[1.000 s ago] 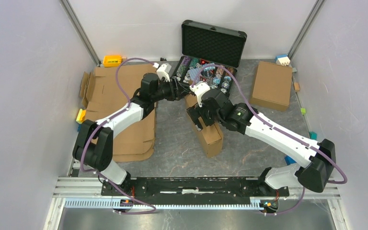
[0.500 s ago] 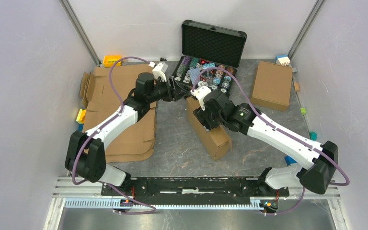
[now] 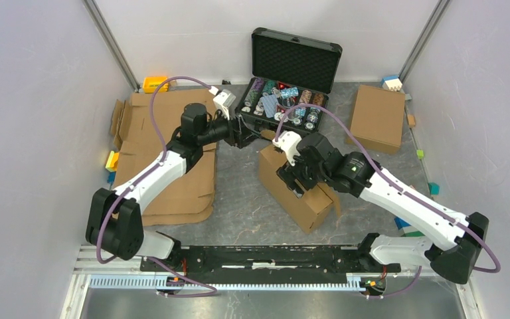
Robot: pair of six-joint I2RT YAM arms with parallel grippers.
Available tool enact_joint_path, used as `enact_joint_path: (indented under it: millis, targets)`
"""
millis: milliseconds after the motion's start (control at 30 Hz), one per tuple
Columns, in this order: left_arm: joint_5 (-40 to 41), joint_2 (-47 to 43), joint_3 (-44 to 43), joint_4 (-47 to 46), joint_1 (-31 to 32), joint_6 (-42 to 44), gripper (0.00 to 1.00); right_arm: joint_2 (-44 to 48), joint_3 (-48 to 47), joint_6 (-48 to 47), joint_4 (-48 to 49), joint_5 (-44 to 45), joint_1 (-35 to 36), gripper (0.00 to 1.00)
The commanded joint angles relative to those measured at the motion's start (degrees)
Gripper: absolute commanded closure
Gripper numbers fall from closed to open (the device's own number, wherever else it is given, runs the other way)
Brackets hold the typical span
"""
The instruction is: Fold the paper box
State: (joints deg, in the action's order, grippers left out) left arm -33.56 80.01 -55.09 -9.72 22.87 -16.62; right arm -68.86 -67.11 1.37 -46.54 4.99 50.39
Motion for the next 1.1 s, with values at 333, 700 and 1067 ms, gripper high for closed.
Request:
enact_joint_path:
  millis: [333,700,1067]
  targets:
    - [-15.2,5.8,-0.7,-8.7,-0.2,6.3,0.28,5.4,0.6,-4.2,-1.5,-0.8,-0.3,0.11]
    - [-13.1,4.5,-2.1,-4.7,2.1,7.1,0.72,5.2,1.3,-4.2,-1.5,-1.8,-0.3,0.10]
    - [-4.9,0.1,-4.1,6.6,7.6,14.6,0.77,4.4,1.7,-3.7,-1.4,-3.9,-0.4,0.05]
